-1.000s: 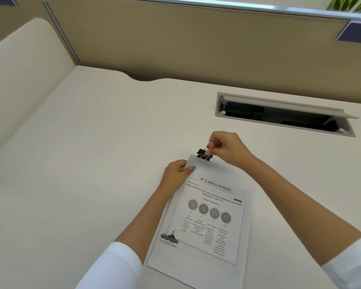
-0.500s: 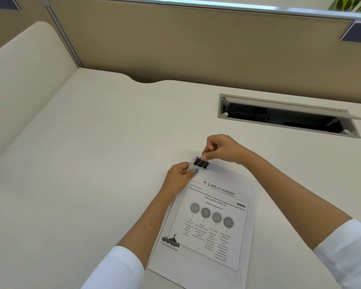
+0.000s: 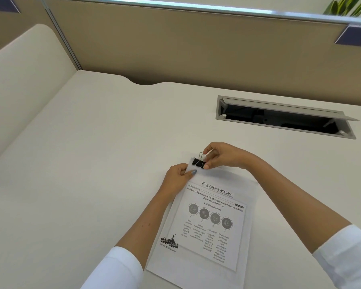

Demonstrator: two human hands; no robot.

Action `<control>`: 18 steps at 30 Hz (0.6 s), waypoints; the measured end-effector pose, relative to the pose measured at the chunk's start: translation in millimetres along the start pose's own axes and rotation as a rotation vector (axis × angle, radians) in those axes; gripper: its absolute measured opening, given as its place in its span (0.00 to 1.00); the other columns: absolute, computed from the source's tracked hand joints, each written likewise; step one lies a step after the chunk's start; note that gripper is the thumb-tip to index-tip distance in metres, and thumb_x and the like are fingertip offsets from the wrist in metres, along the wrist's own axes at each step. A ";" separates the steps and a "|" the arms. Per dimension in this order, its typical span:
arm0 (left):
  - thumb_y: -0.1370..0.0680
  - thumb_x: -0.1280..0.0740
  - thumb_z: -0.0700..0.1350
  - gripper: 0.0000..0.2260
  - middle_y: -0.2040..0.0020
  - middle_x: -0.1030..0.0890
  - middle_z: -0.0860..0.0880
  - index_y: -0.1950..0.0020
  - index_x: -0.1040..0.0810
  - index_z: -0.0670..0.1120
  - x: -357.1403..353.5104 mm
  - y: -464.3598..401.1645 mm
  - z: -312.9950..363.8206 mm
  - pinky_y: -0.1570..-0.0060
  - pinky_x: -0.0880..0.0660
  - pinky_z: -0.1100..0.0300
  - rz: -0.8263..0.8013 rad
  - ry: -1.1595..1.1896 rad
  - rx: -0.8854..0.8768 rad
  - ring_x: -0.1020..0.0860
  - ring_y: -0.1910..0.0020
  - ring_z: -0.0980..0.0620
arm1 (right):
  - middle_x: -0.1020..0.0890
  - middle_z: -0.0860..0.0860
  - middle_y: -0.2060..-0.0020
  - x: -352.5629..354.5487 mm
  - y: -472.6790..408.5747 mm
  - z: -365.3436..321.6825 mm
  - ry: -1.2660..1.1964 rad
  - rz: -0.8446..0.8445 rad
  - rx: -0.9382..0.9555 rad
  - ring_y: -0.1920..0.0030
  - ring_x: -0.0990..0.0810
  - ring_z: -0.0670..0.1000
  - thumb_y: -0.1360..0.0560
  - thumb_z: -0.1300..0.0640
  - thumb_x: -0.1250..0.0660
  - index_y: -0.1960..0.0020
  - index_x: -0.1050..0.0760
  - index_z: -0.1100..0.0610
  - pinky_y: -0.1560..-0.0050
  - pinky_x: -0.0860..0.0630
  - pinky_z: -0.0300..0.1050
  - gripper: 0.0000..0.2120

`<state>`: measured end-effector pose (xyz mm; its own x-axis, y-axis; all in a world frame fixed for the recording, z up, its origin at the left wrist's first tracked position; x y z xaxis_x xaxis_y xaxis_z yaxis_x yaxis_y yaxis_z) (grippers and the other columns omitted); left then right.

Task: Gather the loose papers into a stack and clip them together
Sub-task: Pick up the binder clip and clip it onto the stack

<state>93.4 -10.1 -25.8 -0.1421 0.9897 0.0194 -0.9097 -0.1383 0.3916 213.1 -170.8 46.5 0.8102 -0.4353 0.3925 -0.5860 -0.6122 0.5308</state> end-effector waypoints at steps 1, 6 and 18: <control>0.26 0.29 0.47 0.07 0.52 0.15 0.38 0.52 0.17 0.45 0.0 0.5 -0.3 0.46 0.23 0.39 -0.001 0.017 0.000 0.18 0.55 0.43 | 0.17 0.52 0.54 0.0 2.0 3.7 0.046 -0.023 -0.030 0.53 0.20 0.51 0.31 0.61 0.24 0.48 0.25 0.54 0.44 0.25 0.47 0.15; 0.26 0.30 0.54 0.11 0.53 0.15 0.45 0.51 0.18 0.48 -2.2 10.7 3.6 0.44 0.24 0.43 0.030 -0.026 -0.050 0.18 0.55 0.48 | 0.20 0.49 0.66 -1.8 17.1 16.0 0.065 0.081 -0.040 0.63 0.24 0.47 0.27 0.65 0.29 0.59 0.21 0.53 0.56 0.29 0.39 0.07; 0.24 0.30 0.50 0.13 0.46 0.16 0.55 0.41 0.23 0.51 -4.0 48.0 -4.6 0.45 0.21 0.54 -0.091 -0.164 -0.147 0.18 0.46 0.56 | 0.17 0.52 0.58 54.9 51.2 -13.5 0.111 0.597 0.091 0.56 0.23 0.50 0.26 0.61 0.30 0.52 0.18 0.57 0.59 0.30 0.40 0.04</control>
<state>48.5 -20.9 -11.4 -0.0022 0.9896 0.1441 -0.9645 -0.0402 0.2610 227.5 -217.1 105.3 0.3340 -0.6520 0.6807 -0.9312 -0.3401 0.1312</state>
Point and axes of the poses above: each hand's wrist, its own y-axis away from the middle knuckle, its own x-axis out of the back of the hand, z = x × y, the point moved 1 cm from there along -y, towards the middle knuckle
